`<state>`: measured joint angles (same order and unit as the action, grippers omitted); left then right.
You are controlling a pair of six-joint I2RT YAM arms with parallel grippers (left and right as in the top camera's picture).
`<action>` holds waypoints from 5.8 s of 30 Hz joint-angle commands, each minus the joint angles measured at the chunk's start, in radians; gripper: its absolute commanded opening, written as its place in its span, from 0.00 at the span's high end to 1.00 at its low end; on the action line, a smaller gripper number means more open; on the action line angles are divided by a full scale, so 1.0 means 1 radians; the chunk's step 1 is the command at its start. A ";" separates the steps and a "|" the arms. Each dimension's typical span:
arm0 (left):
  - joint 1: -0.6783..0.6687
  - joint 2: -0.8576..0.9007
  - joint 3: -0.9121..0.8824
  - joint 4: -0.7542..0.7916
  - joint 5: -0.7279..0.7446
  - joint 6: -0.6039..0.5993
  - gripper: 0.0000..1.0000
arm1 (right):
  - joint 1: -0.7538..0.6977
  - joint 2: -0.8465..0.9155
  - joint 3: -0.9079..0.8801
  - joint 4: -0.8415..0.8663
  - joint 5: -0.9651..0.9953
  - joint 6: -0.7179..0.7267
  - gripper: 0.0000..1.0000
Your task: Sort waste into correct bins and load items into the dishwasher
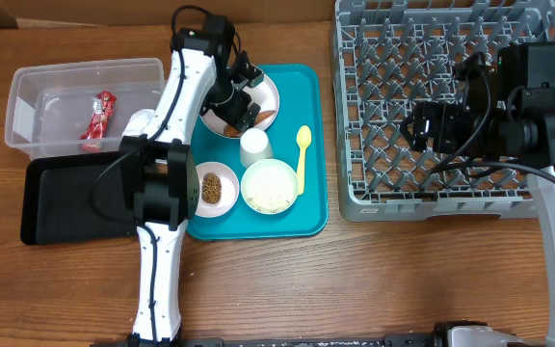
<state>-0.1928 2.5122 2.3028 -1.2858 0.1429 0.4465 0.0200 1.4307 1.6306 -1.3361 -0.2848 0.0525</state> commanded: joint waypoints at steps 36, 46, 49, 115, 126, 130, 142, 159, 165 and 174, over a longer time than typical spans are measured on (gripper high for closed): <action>0.002 0.003 -0.117 0.100 0.005 -0.090 0.76 | -0.005 -0.007 0.011 0.006 -0.009 0.004 0.04; 0.003 -0.006 0.174 -0.082 0.004 -0.212 0.80 | -0.005 -0.007 0.011 0.006 -0.009 0.003 0.04; 0.003 -0.007 0.362 -0.196 0.003 -0.252 0.79 | -0.005 -0.007 0.011 0.006 -0.009 0.003 0.04; 0.612 -1.017 -1.327 0.448 -0.313 -1.297 0.76 | -0.004 -0.007 0.011 -0.010 -0.009 0.004 0.00; 0.612 -0.951 -1.447 0.664 -0.400 -1.411 0.42 | -0.005 -0.007 0.011 -0.028 -0.009 0.004 0.00; 0.612 -0.951 -1.433 0.721 -0.402 -1.334 0.18 | -0.004 -0.007 0.011 -0.032 -0.009 0.004 0.00; 0.536 -0.964 -0.970 0.489 0.039 -0.659 0.13 | -0.004 -0.007 0.011 -0.031 -0.009 0.004 0.00; -0.159 -0.794 -0.893 0.349 -0.077 -0.371 0.14 | -0.005 -0.007 0.011 -0.027 -0.008 0.003 0.00; -0.225 -0.684 -0.893 0.315 -0.084 -0.366 0.23 | -0.005 -0.007 0.011 -0.024 -0.007 0.003 0.00; -0.227 -0.678 -0.861 0.329 -0.075 -0.368 0.23 | -0.005 -0.007 0.011 -0.021 -0.005 0.003 0.00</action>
<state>-0.4191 1.8347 1.4033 -0.9466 0.0704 0.0597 0.0200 1.4307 1.6306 -1.3613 -0.2848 0.0525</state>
